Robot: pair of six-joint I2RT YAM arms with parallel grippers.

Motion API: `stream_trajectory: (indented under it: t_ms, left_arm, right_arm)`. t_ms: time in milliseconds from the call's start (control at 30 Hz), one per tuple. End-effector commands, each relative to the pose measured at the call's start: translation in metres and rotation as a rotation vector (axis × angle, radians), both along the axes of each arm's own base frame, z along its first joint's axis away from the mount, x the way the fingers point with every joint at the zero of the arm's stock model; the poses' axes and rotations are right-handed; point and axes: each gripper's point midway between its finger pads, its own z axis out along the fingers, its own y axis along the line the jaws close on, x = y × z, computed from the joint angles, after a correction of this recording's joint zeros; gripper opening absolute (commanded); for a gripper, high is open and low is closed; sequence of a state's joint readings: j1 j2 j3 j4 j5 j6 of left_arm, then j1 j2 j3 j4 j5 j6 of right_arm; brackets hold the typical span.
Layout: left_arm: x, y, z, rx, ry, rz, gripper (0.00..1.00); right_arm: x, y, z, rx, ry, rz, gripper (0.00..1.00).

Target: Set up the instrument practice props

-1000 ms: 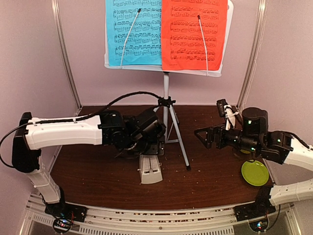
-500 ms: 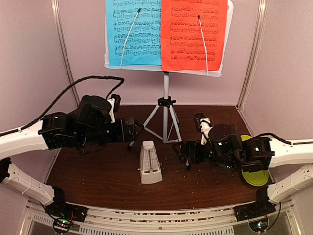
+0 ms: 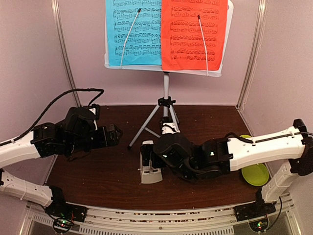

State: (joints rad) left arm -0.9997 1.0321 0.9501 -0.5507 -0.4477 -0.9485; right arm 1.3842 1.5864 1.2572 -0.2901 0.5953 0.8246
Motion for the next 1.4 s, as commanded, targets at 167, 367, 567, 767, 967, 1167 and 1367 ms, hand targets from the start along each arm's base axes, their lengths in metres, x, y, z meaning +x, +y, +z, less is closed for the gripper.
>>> stream_trajectory:
  t_ms: [167,367,567,767,967,1167,1367]
  left_arm:
    - [0.0,0.035,-0.011,-0.009,-0.006,0.102,0.98]
    - [-0.002,0.046,-0.01,-0.002,-0.017,0.122,0.98]
    - [-0.003,0.052,-0.01,0.014,-0.021,0.133,0.98]
    - [-0.002,0.056,-0.014,0.018,-0.023,0.142,0.98]
    - [0.0,0.055,-0.015,0.021,-0.024,0.143,0.98]
    - [0.001,0.05,-0.018,0.048,-0.021,0.116,0.98]
    - [-0.004,0.029,-0.019,0.048,-0.045,-0.028,0.98]
  right_arm:
    - [0.016,0.023,-0.023,-0.097,-0.018,-0.127,1.0]
    - [0.025,0.035,-0.048,-0.136,-0.017,-0.171,1.0]
    - [0.04,0.039,-0.073,-0.153,-0.001,-0.193,0.96]
    - [0.046,0.041,-0.09,-0.186,-0.006,-0.202,0.89]
    - [0.05,0.036,-0.109,-0.234,0.001,-0.222,0.81]
    - [0.053,0.029,-0.108,-0.219,0.012,-0.221,0.7]
    - [0.046,0.035,-0.068,-0.093,-0.019,-0.095,0.58]
